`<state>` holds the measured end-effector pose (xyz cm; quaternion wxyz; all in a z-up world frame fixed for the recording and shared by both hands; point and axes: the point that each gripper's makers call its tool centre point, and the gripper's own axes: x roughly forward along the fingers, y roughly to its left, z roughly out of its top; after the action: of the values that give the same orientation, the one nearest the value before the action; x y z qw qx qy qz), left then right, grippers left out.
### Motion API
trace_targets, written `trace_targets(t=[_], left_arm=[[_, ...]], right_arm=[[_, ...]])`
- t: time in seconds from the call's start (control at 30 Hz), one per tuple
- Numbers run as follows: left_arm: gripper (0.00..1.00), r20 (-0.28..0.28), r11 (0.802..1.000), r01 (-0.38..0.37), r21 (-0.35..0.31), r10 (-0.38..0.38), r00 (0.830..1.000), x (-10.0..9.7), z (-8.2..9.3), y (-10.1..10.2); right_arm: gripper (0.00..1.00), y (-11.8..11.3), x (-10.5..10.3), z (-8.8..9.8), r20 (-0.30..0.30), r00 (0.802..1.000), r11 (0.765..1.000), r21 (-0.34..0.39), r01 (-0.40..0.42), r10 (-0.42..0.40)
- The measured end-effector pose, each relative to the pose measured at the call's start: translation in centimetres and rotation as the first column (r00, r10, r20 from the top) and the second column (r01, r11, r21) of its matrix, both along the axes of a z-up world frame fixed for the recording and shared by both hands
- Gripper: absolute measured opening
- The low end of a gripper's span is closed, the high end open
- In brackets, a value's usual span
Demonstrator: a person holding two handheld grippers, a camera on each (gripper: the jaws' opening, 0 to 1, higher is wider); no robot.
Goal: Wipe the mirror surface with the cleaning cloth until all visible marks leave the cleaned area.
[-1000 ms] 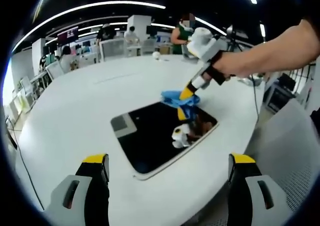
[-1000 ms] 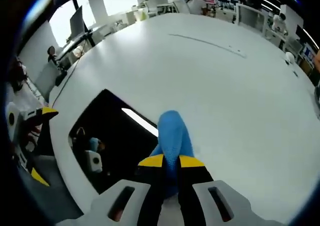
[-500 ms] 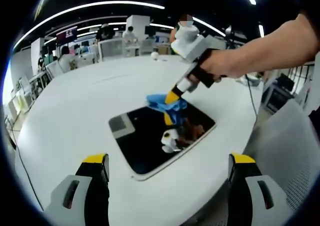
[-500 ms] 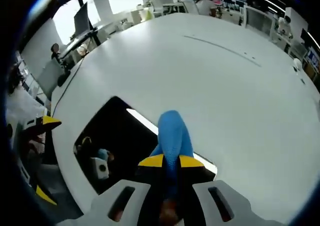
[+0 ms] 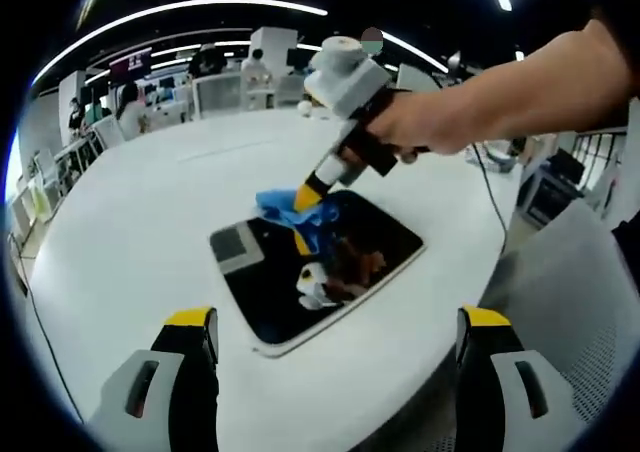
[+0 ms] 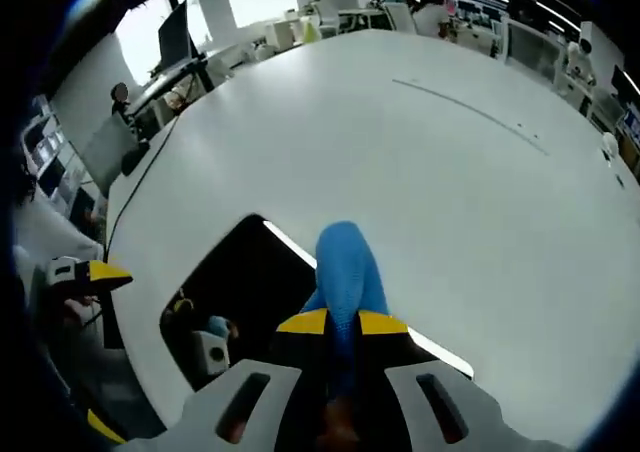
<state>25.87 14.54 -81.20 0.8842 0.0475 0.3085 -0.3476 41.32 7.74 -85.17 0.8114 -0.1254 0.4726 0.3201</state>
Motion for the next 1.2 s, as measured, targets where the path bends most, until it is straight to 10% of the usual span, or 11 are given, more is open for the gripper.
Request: trace_targets(t=[1.2], left_arm=[[1.0,-0.016,1.0,-0.01,0.007,0.01,1.0,0.1,-0.2,0.2]], right_arm=[[0.04,9.1,0.8,0.1,-0.002,0.998,0.998,0.027,-0.061,0.061]])
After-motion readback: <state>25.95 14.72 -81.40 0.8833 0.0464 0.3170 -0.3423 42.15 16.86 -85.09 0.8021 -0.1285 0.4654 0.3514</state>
